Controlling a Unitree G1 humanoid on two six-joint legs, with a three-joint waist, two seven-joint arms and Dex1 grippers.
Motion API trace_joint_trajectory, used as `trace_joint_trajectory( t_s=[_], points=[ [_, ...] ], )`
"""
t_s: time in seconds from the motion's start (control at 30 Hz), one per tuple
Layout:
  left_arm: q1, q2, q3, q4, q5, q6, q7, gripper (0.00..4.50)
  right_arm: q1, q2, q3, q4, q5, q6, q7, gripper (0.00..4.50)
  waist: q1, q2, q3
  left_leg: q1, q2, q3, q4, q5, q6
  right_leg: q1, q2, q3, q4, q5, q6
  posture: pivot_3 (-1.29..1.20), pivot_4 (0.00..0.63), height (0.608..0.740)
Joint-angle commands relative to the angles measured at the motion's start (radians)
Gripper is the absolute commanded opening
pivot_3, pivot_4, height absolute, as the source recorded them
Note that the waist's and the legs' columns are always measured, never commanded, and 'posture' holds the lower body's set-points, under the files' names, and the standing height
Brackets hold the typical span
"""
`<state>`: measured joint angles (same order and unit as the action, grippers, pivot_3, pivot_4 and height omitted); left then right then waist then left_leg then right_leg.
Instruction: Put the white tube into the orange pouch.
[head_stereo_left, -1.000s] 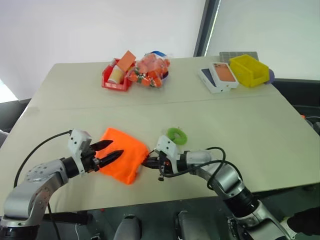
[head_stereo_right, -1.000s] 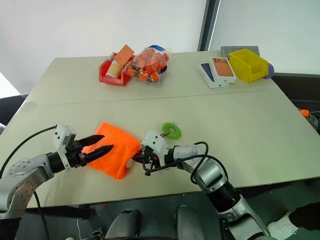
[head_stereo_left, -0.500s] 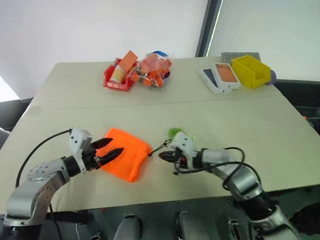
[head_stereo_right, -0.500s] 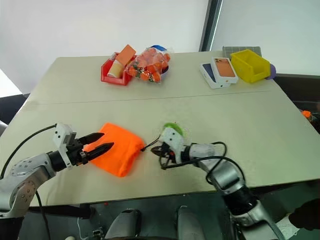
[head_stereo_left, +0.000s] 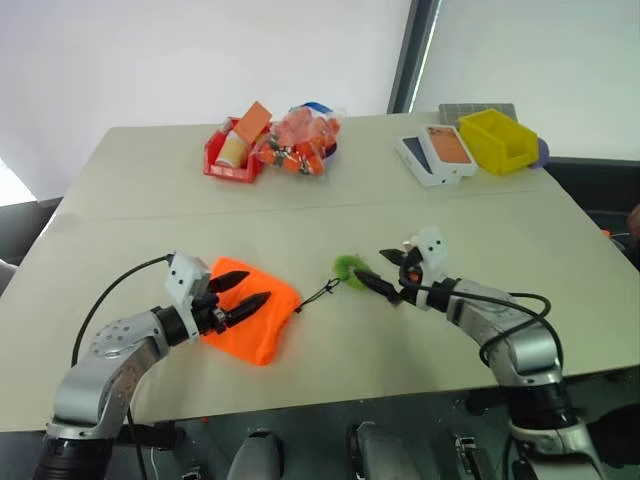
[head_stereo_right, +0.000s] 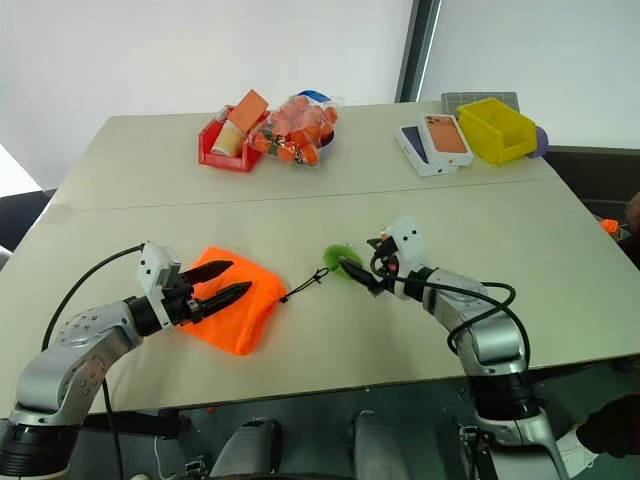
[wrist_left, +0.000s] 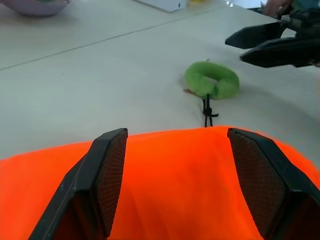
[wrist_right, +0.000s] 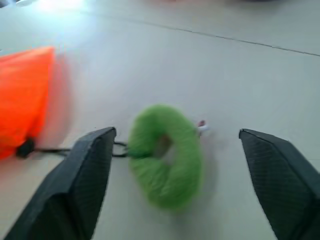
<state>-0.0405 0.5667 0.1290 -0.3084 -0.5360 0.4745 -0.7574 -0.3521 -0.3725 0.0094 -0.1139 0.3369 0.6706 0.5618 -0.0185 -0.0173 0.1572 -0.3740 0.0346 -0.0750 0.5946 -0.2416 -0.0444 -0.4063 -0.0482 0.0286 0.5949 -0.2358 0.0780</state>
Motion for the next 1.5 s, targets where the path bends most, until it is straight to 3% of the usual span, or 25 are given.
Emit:
trace_joint_trajectory(
  t_s=[0.03,0.13,0.2,0.27,0.43,0.77,1.07,1.1,1.17,1.5],
  points=[
    [-0.017,-0.001,0.009,-0.002,0.007,-0.030,-0.003,3.39,-0.033,0.025,0.024,0.056,-0.030,-0.008,-0.036,4.09,0.000,0.000,0.000,0.000,0.000,0.000,0.000,0.000,0.000,0.000,0.000,0.000,0.000,0.001,-0.001,0.00,0.150,0.740],
    [-0.020,-0.001,0.017,0.007,0.009,-0.039,-0.001,3.39,-0.041,0.053,0.039,0.094,-0.029,-0.007,-0.040,4.09,0.000,0.000,0.000,0.000,0.000,0.000,-0.001,0.000,0.000,0.000,0.000,0.000,0.000,0.001,-0.001,0.00,0.150,0.740],
    [-0.019,0.003,0.024,0.012,0.009,-0.043,0.000,3.39,-0.040,0.059,0.046,0.103,-0.032,-0.010,-0.039,3.57,0.000,0.001,0.000,0.000,0.000,0.000,-0.001,0.000,0.000,0.000,0.000,0.000,0.000,0.001,-0.001,0.00,0.150,0.740],
    [-0.017,0.007,0.030,0.017,0.011,-0.049,0.000,3.39,-0.034,0.056,0.048,0.100,-0.032,-0.013,-0.033,2.82,0.000,0.000,0.000,0.000,0.000,0.000,0.000,0.000,0.000,0.001,0.000,0.000,0.000,0.000,0.000,0.00,0.150,0.740],
    [-0.025,0.014,0.042,0.035,0.013,-0.058,-0.004,3.39,-0.017,0.037,0.007,0.067,-0.011,-0.024,-0.024,0.13,0.000,0.001,0.000,0.000,0.000,0.000,0.000,0.000,0.000,0.001,0.000,0.000,0.001,-0.001,0.002,0.00,0.150,0.740],
    [-0.103,0.014,0.039,0.091,-0.001,-0.048,-0.038,3.39,-0.022,0.015,-0.180,-0.100,0.164,-0.054,0.016,0.05,0.001,0.001,0.000,0.000,0.000,0.000,0.000,0.000,0.000,0.001,0.001,0.000,0.001,-0.001,0.002,0.00,0.150,0.740],
    [-0.245,-0.007,0.001,0.190,-0.023,-0.029,-0.117,3.39,-0.045,0.009,-0.183,-0.138,0.210,-0.044,0.000,0.05,0.003,0.001,0.000,0.000,0.000,0.000,0.000,0.000,0.000,0.001,0.001,0.000,0.001,-0.001,0.002,0.00,0.150,0.740],
    [-0.263,-0.008,-0.004,0.199,-0.030,-0.020,-0.131,3.91,-0.046,0.009,-0.181,-0.139,0.212,-0.045,0.000,0.00,0.003,0.001,0.000,0.000,0.000,0.000,0.000,0.000,0.000,0.001,0.001,0.000,0.001,-0.001,0.002,0.00,0.150,0.740],
    [-0.312,-0.019,-0.028,0.227,-0.017,-0.028,-0.148,4.43,-0.047,0.009,-0.173,-0.139,0.212,-0.047,0.002,0.00,0.003,0.001,0.001,0.000,0.000,0.000,0.000,0.000,0.000,0.001,0.001,0.000,0.001,0.000,0.001,0.00,0.150,0.740],
    [-0.556,-0.056,-0.259,0.485,0.070,-0.004,-0.373,4.43,-0.045,0.008,-0.133,-0.200,0.256,-0.048,0.050,0.00,-0.002,0.002,0.000,0.001,0.000,0.000,0.000,0.000,0.001,0.002,0.002,0.000,0.002,0.000,0.001,0.00,0.150,0.740]
  ],
)
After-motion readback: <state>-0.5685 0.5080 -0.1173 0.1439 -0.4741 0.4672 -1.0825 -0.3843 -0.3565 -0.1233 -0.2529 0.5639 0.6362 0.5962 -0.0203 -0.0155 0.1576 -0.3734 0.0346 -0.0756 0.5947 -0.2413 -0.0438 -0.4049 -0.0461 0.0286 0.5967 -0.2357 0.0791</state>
